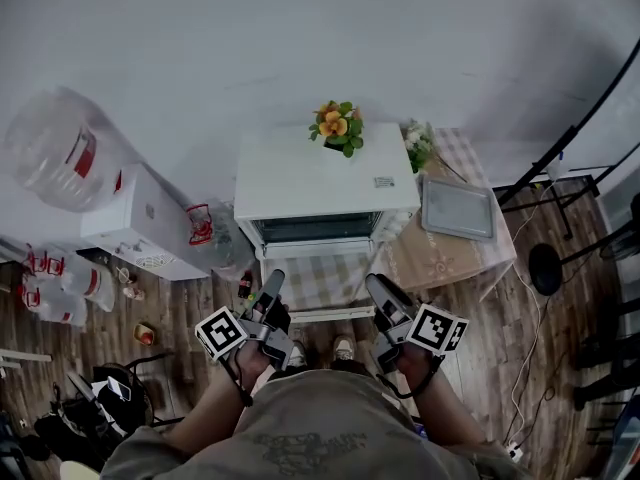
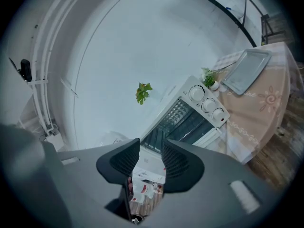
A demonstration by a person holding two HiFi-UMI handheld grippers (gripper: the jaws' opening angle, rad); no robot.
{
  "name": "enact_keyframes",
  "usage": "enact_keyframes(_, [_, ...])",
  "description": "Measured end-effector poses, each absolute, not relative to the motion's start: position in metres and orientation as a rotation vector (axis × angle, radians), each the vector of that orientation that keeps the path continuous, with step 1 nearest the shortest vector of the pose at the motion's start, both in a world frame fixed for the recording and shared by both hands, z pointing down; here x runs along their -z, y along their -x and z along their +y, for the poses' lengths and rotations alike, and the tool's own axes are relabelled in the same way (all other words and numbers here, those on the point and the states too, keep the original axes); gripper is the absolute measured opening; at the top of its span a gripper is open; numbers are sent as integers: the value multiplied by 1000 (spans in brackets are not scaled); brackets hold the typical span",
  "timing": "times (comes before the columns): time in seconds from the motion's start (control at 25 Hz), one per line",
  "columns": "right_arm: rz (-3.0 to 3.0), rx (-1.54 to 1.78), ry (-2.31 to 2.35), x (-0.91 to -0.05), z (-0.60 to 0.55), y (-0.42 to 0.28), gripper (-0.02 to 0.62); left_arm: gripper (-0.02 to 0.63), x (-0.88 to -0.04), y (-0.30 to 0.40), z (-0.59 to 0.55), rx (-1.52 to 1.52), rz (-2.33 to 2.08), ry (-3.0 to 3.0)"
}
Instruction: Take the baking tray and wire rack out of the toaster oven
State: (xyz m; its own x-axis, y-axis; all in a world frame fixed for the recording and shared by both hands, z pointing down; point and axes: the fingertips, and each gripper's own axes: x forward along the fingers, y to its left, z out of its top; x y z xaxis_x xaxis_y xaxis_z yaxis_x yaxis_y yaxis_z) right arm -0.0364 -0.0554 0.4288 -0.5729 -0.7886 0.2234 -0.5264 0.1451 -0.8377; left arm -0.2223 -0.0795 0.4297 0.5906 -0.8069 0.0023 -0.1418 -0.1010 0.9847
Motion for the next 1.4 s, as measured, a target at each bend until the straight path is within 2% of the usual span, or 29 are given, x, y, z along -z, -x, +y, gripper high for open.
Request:
enact_keyframes(0.72, [1904,1497,1281,-469,-94,46,149,165,-468,240,-118,640,-939,-1629])
enact_keyframes(1.4, [1807,1559,1413,-556,-171,41,133,152,-546,243,-183,637,-1037,-1481])
